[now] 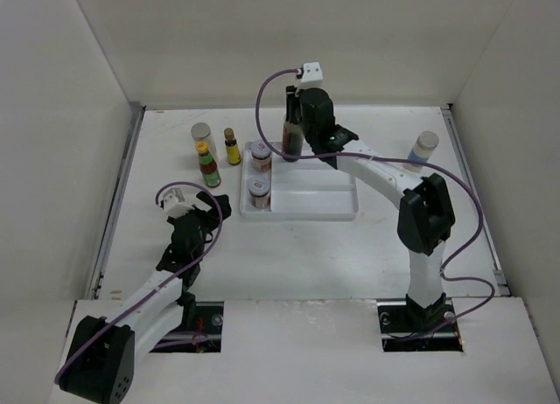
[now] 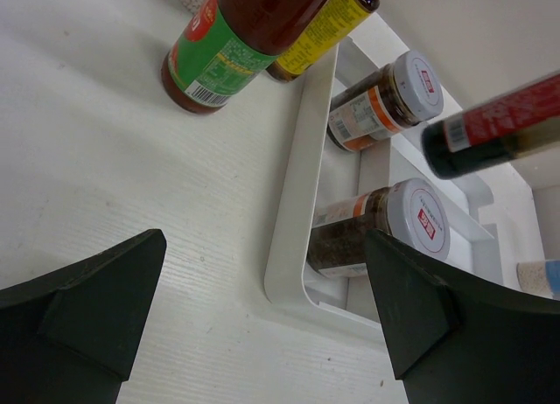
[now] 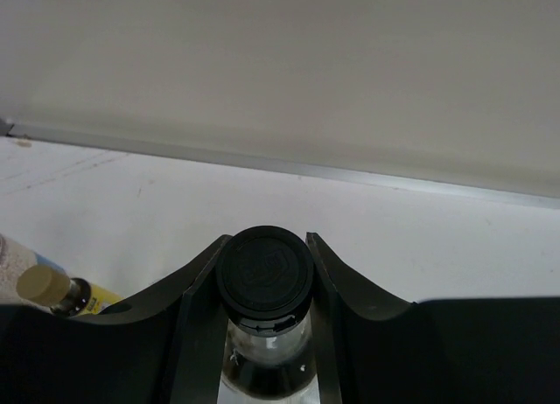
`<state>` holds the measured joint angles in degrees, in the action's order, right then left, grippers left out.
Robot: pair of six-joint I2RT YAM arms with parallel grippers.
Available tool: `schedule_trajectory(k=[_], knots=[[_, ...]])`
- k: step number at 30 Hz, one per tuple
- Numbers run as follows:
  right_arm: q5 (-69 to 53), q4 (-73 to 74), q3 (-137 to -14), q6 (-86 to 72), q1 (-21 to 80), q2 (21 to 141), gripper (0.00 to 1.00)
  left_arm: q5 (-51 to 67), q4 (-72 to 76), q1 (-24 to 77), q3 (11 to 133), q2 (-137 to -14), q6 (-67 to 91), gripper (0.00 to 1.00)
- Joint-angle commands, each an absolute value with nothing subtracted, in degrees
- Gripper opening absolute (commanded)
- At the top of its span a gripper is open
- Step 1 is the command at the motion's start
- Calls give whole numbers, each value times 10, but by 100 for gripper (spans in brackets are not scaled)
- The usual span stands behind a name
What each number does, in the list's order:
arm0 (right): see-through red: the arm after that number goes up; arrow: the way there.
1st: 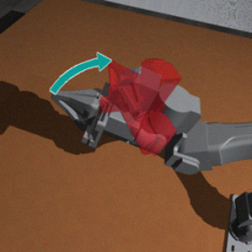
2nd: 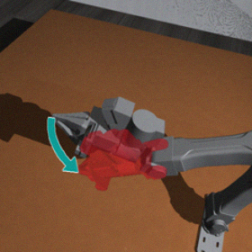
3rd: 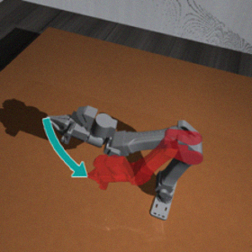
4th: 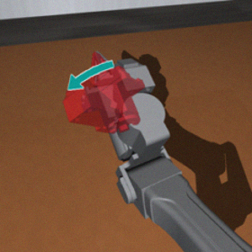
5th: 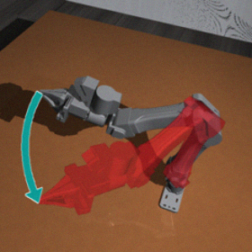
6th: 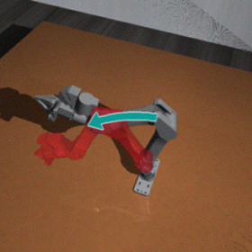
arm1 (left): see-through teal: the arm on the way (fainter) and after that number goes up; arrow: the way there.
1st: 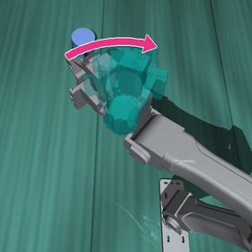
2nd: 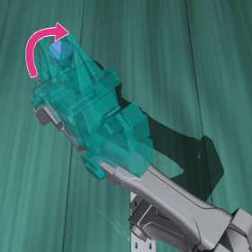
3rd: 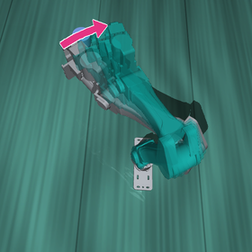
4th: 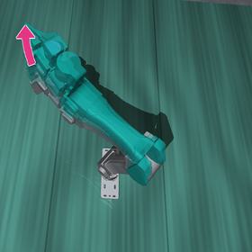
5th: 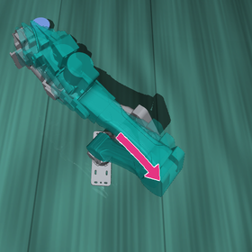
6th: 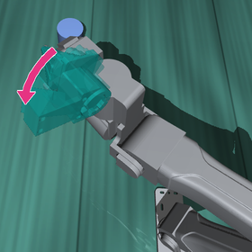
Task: Organize the condiment bottles
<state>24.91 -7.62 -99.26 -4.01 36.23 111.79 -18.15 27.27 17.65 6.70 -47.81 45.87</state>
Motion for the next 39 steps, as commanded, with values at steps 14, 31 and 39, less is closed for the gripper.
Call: schedule_trajectory(k=[14, 31, 39], knots=[[245, -159, -999, -67, 365, 1125, 34, -178, 302, 175, 69, -483, 463, 100], [243, -185, -819, -98, 349, 933, 91, -174, 302, 179, 68, -474, 463, 100], [313, -188, -620, -147, 146, 773, 94, -178, 307, 184, 71, -489, 464, 100]])
